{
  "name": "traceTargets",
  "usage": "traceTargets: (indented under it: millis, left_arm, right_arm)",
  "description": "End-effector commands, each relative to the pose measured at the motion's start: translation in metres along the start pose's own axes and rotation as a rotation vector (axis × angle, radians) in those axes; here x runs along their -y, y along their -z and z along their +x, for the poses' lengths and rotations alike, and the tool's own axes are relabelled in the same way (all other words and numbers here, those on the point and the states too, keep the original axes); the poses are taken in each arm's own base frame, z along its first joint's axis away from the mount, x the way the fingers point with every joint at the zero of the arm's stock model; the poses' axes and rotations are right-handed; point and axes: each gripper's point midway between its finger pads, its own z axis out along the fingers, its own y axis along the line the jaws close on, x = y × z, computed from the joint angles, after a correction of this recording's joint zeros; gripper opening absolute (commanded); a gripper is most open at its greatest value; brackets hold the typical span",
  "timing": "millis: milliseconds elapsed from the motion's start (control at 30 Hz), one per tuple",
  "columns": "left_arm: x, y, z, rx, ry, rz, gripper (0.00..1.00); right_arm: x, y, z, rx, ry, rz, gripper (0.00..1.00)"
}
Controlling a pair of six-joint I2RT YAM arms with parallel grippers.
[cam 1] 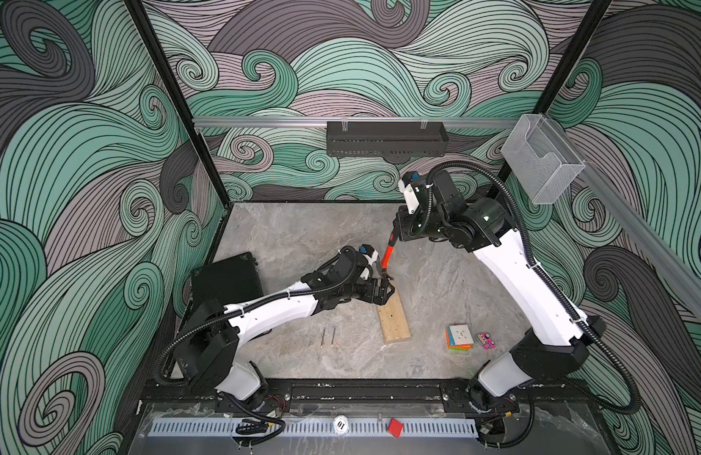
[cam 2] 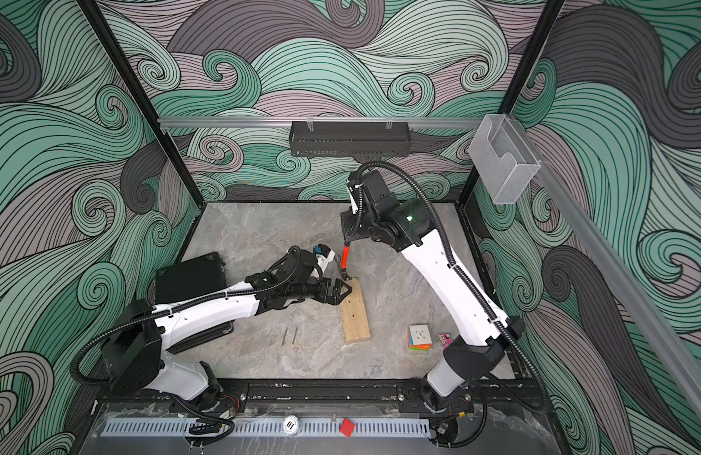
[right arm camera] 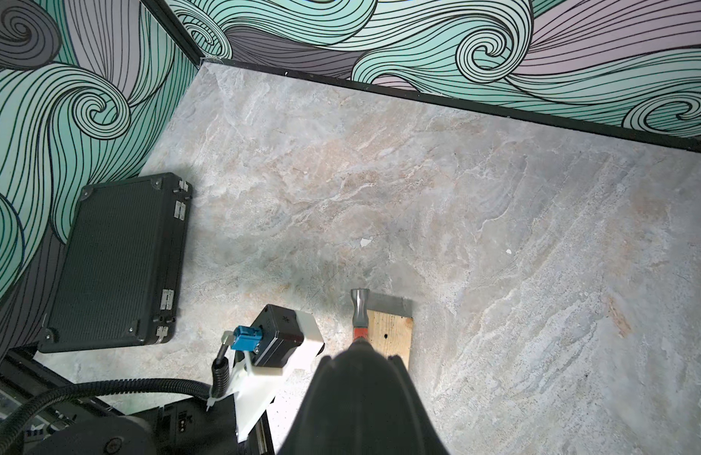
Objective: Use a claw hammer to pull out a nail
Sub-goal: Pick up the nail with the hammer.
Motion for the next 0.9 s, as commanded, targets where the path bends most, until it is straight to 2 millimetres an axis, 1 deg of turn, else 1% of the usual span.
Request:
traceTargets:
  millis: [0, 267, 367, 567, 667, 733, 867]
  left_arm:
    - [0.010, -0.004, -0.015, 0.050, -0.039, 0.044, 0.94]
    - [0.016, -0.016, -0.020, 0.048, -0.041, 0.076, 0.84]
    - [0.017, -0.018, -0.022, 0.050, -0.041, 0.080, 0.78]
    - [0.020, -0.020, -0.027, 0.054, -0.034, 0.086, 0.53]
    - [0.024, -0.022, -0.028, 0.048, -0.026, 0.102, 0.43]
    - [0.027, -0.023, -0.029, 0.051, -0.019, 0.122, 0.41]
    - [0.029, -0.024, -0.030, 0.053, -0.015, 0.130, 0.39]
  right_arm:
    - [-0.005, 0.017, -0.022, 0.084, -0.021, -0.038, 0.08]
    - [-0.005, 0.018, -0.025, 0.088, -0.033, -0.056, 0.08]
    - [-0.005, 0.018, -0.025, 0.085, -0.040, -0.065, 0.08]
    - [-0.003, 0.018, -0.026, 0.086, -0.047, -0.064, 0.08]
    - [-0.002, 0.018, -0.026, 0.085, -0.052, -0.062, 0.09]
    - [-0.001, 0.016, -0.026, 0.082, -0.056, -0.059, 0.08]
    - [0.002, 0.016, -0.027, 0.084, -0.069, -0.053, 0.08]
